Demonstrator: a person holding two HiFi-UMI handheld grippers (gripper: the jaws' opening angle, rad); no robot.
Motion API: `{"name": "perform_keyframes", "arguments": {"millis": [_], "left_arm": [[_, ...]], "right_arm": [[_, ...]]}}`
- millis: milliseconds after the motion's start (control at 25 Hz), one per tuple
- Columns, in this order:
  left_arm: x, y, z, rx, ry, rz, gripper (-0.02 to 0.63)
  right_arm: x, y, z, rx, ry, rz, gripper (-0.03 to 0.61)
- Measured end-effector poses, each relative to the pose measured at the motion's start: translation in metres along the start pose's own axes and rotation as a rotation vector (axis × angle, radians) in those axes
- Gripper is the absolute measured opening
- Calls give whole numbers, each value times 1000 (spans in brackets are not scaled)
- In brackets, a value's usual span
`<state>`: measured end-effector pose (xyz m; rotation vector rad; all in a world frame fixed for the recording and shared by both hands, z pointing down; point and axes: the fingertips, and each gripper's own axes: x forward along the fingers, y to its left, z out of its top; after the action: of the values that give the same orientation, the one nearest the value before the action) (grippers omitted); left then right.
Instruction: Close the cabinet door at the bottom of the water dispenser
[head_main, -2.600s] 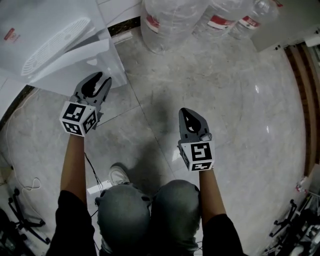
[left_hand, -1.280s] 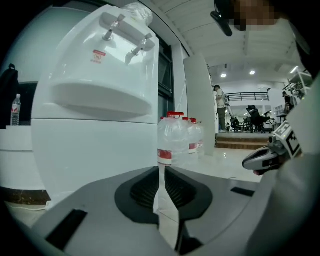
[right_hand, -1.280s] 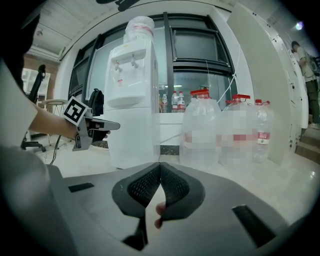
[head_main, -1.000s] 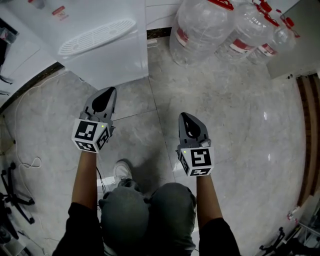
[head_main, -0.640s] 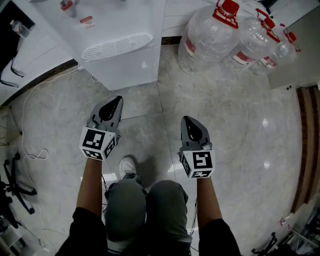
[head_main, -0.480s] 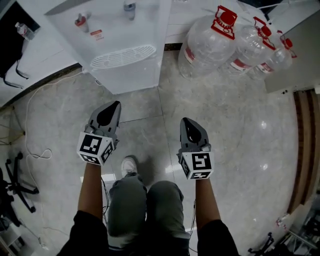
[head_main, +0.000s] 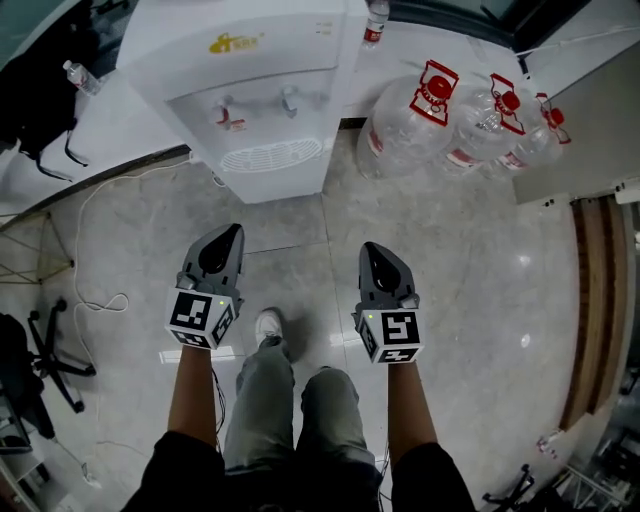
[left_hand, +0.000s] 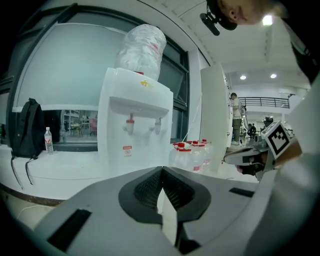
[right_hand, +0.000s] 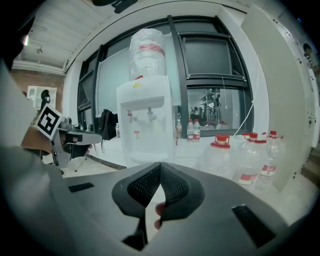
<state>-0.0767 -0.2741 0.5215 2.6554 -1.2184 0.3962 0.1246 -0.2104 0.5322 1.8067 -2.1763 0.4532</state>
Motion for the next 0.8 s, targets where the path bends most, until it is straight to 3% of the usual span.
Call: {"name": "perform_keyframes", "arguments": {"millis": [480, 800], "left_arm": [[-89, -22, 132, -68, 8, 52, 15], [-150, -35, 210, -88, -37, 92, 15]], "right_arm": [[-77, 29, 144, 4, -10, 18, 12], [-133, 52, 211, -8, -15, 47, 12]]}}
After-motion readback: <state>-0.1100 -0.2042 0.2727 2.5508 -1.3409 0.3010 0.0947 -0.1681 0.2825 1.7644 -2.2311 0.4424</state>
